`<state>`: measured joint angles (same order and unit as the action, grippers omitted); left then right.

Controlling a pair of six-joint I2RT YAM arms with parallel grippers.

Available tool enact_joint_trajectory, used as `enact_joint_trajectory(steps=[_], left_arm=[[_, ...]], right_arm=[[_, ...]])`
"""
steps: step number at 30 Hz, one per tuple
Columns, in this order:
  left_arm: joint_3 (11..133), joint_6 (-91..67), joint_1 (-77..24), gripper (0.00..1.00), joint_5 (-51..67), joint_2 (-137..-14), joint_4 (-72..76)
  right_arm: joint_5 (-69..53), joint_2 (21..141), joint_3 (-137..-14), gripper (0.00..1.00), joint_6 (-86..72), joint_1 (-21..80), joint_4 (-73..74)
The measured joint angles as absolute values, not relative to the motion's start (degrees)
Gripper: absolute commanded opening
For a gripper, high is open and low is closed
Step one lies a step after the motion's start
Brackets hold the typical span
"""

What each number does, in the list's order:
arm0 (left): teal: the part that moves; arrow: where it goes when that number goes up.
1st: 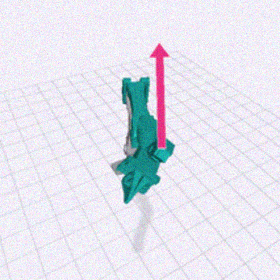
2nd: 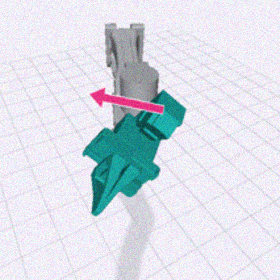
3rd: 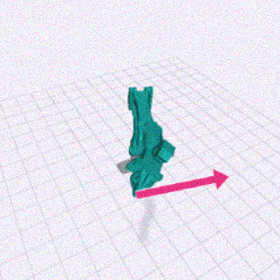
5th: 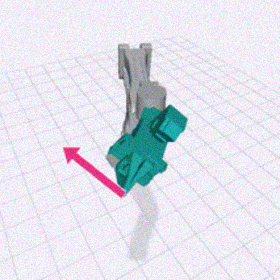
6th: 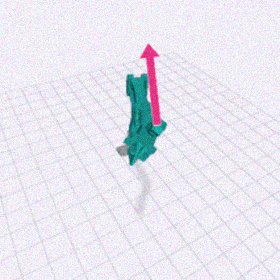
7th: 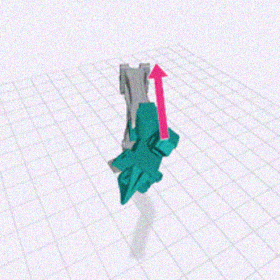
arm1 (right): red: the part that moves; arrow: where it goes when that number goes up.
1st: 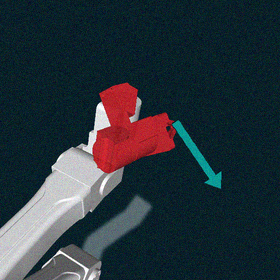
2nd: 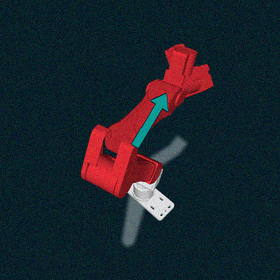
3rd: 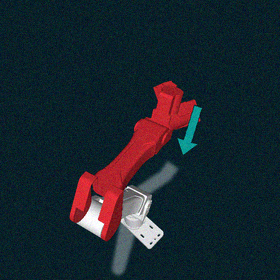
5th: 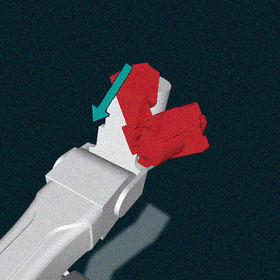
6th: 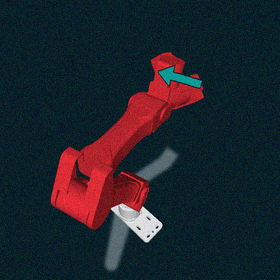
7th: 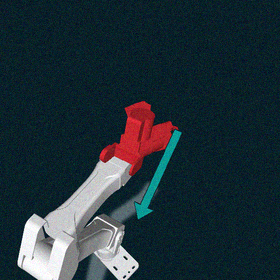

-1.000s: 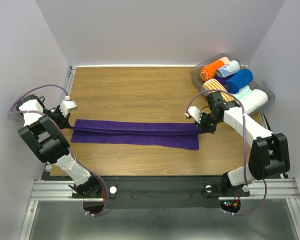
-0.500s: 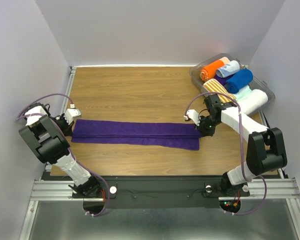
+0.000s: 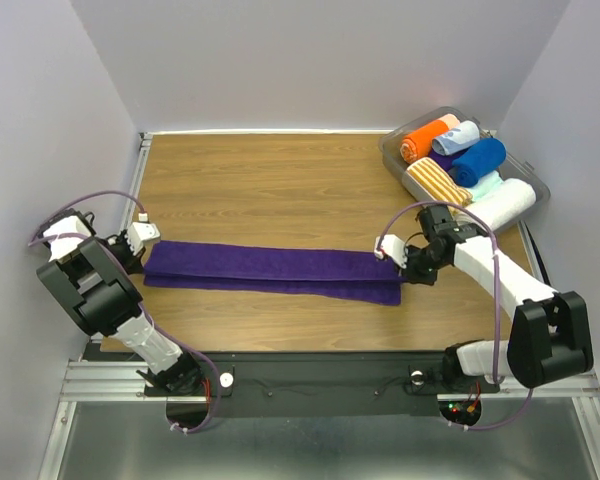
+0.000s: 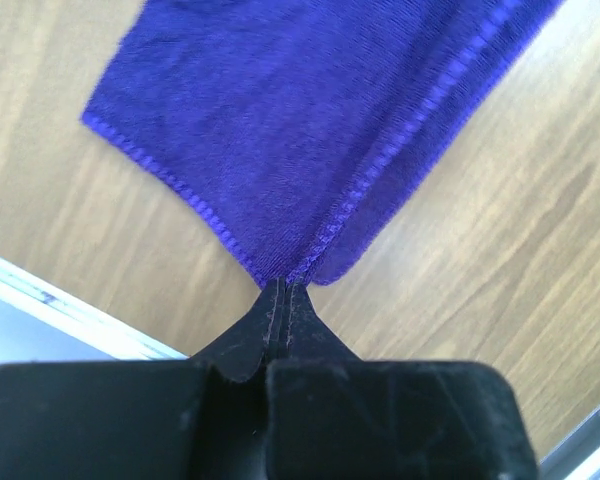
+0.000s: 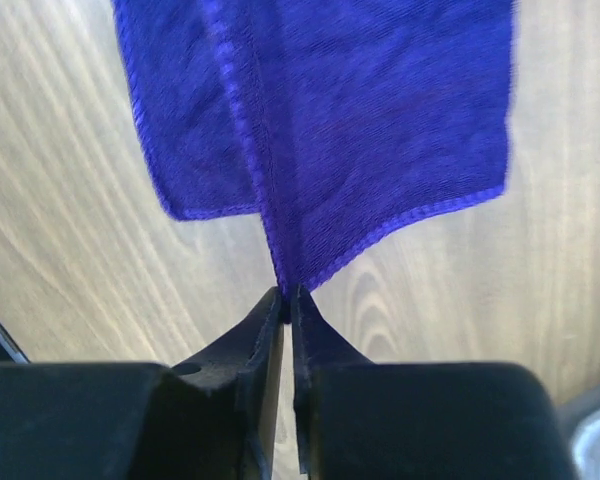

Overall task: Roll the towels
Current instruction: Fold the towel

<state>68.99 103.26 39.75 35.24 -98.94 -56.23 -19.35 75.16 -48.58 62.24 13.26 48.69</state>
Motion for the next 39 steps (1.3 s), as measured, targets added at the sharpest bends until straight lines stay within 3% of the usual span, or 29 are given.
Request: enact_joint_trajectory(steps=[2,3,5,7,8,12,15,16,19,22,29,34,39], left_arm=[[67.22,105.3,40.05,0.17,34.46,-97.86,-56.4],[65.69,106.96,40.25,0.29,33.67,-96.92,-56.53],[63.35,109.49,40.27,0.34,32.6,-95.07,-56.93],[61.32,110.72,40.34,0.43,31.24,-93.32,-56.97],[60.69,111.22,40.38,0.44,30.85,-92.68,-57.12],[59.94,112.53,40.75,0.45,29.52,-91.07,-57.54],[61.19,112.77,40.99,0.45,30.37,-90.63,-58.96],[61.89,111.66,40.84,0.44,31.05,-90.5,-59.0],[63.53,104.66,38.04,0.41,32.47,-89.03,-55.33],[63.18,94.35,32.14,0.38,31.2,-87.5,-49.52],[62.22,73.25,24.27,0.36,30.92,-90.17,-40.01],[61.34,65.14,23.22,0.43,31.24,-94.65,-38.28],[58.59,56.53,20.64,0.32,28.34,-97.41,-32.99]], right_arm=[[-19.31,74.46,-46.92,0.31,63.48,13.3,48.53],[-19.2,73.8,-45.91,0.45,64.14,13.5,48.64],[-19.07,72.93,-44.99,0.48,64.86,13.58,48.73],[-18.79,71.18,-43.92,0.62,65.89,13.58,48.66],[-18.65,70.46,-43.64,0.64,66.15,13.58,48.66],[-17.98,66.32,-43.35,0.64,66.5,13.58,48.84],[-18.72,66.24,-46.06,0.56,64.34,13.58,49.1],[-19.33,67.75,-48.03,0.49,62.76,13.58,49.36],[-22.11,77.91,-58.39,0.4,56.55,13.87,48.84],[-23.57,85.82,-64.97,0.38,51.2,14.74,47.77],[-23.29,95.37,-67.57,0.36,44.29,20.21,45.36],[-21.19,97.21,-63.57,0.36,43.09,22.79,44.66],[-19.25,98.61,-61.3,0.36,42.19,23.33,44.12]])
